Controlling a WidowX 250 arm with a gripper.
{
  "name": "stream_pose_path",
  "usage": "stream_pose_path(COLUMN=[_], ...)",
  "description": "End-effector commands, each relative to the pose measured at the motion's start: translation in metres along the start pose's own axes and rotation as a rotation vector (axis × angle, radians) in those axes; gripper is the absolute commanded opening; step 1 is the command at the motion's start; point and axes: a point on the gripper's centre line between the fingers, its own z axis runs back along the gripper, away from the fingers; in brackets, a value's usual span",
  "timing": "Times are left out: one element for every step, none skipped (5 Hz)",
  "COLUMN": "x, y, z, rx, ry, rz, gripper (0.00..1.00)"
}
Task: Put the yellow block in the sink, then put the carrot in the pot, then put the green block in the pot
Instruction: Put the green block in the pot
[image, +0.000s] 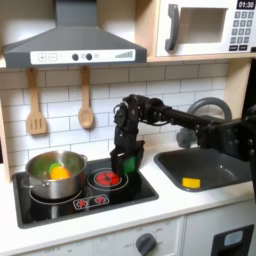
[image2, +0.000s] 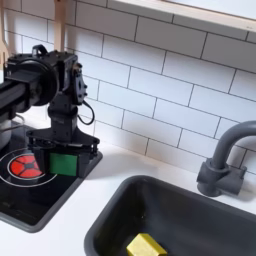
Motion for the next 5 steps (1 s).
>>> stream_pose_path(x=[0.0, -0.001, -0.004, -0.01, -0.009], y=[0.0, 0.0, -0.005, -0.002, 0.005], z=[0.002, 0.005, 0.021, 0.025, 0.039], rx=[-0.005, -0.014, -0.04, -0.072, -0.106], ry=[-0.001, 0.0, -0.008, 0.021, 0.028], rz=[-0.001, -0.006, -0.027, -0.036, -0.029], gripper=[0.0, 0.0, 0.0, 0.0, 0.0])
